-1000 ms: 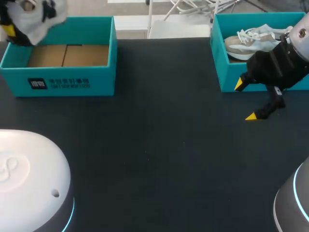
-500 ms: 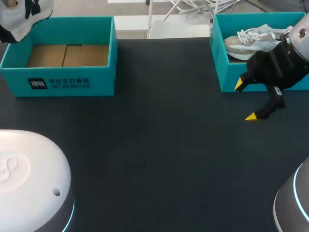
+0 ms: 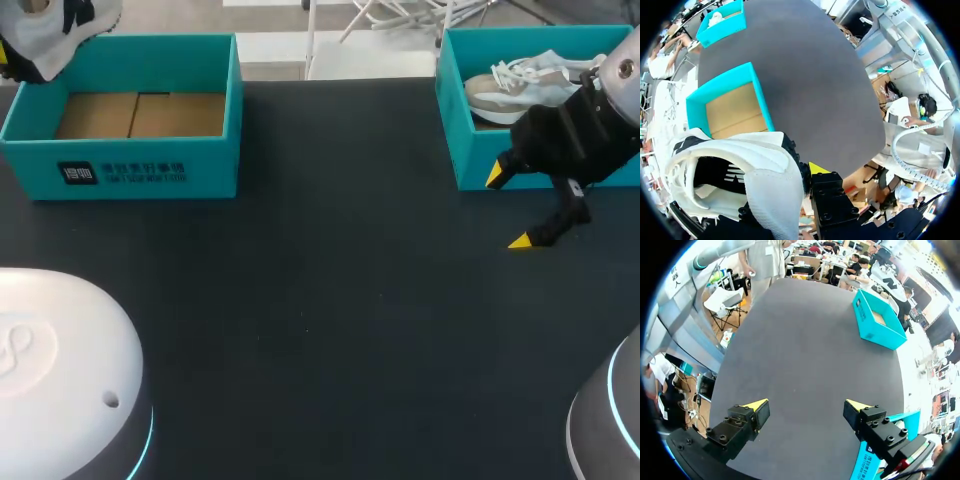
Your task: Take the shoe out of the shoebox, open the shoe tongue, remove and reinsert the insole, then place the shoe into the shoebox
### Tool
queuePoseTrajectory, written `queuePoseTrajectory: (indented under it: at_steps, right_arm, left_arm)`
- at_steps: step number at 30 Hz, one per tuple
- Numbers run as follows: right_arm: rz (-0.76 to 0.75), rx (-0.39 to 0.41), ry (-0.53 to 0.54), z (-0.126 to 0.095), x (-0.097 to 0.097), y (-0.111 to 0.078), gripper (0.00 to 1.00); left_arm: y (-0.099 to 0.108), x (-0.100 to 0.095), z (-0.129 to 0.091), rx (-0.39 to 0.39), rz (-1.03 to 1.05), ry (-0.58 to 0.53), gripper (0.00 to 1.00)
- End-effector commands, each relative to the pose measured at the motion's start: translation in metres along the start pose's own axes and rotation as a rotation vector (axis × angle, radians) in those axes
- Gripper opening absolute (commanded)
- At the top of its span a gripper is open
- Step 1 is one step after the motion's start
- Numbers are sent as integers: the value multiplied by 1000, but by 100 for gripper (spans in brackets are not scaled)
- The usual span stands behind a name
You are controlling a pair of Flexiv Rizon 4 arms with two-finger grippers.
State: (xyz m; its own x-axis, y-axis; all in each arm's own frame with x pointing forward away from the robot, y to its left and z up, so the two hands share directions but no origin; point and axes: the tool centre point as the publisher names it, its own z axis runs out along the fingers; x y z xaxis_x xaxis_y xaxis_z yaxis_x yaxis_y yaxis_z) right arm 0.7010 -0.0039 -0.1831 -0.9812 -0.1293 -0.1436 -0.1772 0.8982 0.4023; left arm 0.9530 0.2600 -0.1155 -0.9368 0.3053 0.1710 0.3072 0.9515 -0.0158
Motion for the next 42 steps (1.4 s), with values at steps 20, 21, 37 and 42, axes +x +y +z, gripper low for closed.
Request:
queuePoseTrajectory:
  at_steps: [20,21,37,42]
  right_arm:
    - [0,2,2,2,-1,1,100]
    - [0,2,2,2,-1,1,100]
    - [0,2,2,2,-1,1,100]
    - [0,2,2,2,-1,1,100]
  left_arm:
    - [46,-53,74,116,-185,-16,0]
    - [46,-53,74,116,-185,-16,0]
    - [66,-48,60,-106,726,110,0]
    - [80,-68,52,-222,1075,250,0]
